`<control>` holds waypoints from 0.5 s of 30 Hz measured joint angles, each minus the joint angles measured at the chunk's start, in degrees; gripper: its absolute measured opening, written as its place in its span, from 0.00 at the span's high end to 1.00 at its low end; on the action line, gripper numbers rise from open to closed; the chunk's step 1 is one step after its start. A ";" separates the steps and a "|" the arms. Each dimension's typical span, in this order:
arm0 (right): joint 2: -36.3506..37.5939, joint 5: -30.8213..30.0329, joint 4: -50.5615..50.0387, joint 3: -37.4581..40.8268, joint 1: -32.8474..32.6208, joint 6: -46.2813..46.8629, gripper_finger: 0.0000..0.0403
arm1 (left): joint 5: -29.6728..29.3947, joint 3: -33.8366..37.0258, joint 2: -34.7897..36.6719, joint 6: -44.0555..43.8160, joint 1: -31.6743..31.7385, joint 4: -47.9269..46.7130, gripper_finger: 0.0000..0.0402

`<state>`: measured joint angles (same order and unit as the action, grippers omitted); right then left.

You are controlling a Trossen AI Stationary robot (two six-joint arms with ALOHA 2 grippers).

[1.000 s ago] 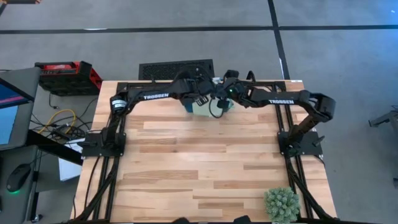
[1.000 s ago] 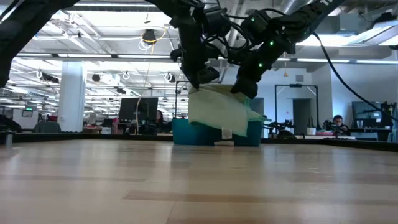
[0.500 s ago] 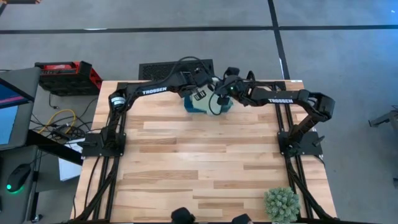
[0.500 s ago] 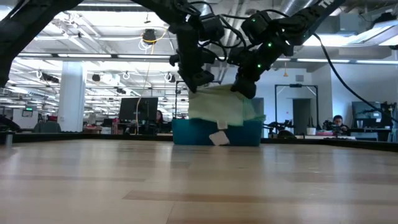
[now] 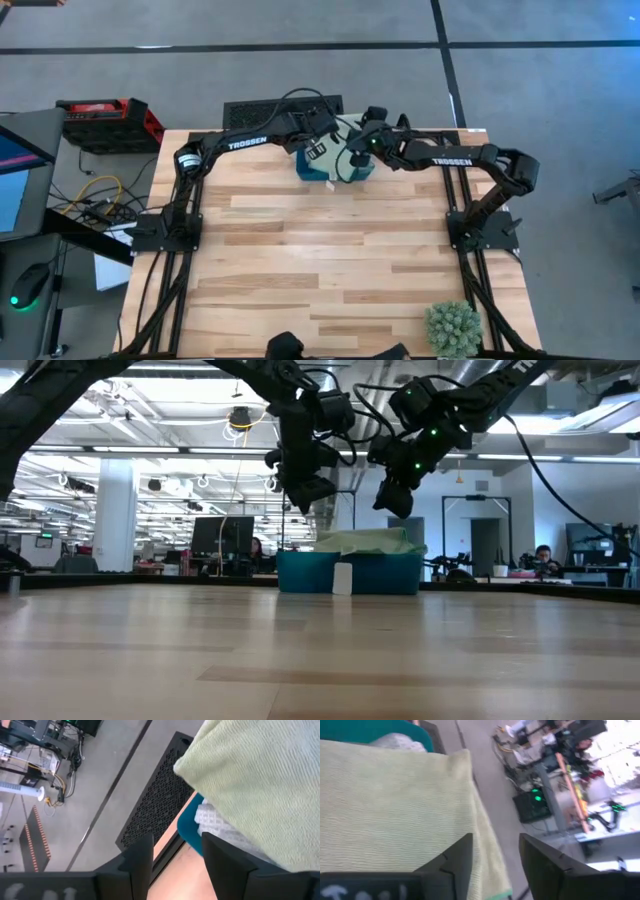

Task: Fold microfiber towels
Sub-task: Return to Home Position

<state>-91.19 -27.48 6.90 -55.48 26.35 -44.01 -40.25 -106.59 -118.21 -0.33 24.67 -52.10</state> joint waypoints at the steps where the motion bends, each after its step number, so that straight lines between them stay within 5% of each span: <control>1: 0.13 -1.23 0.08 0.01 -0.53 -0.03 0.55 | -0.17 0.00 0.00 -0.28 -0.02 -0.41 0.60; 9: 3.16 -10.95 -4.35 0.04 -6.96 2.15 0.50 | -5.64 0.00 1.78 0.29 -2.17 -3.04 0.59; 15: 11.16 -14.83 -13.50 0.02 -13.67 10.60 0.66 | -9.27 0.00 7.46 -0.46 -4.78 -9.50 0.64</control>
<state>-80.03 -42.30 -6.61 -55.46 12.68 -33.41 -49.52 -106.59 -110.75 -0.79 19.88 -61.60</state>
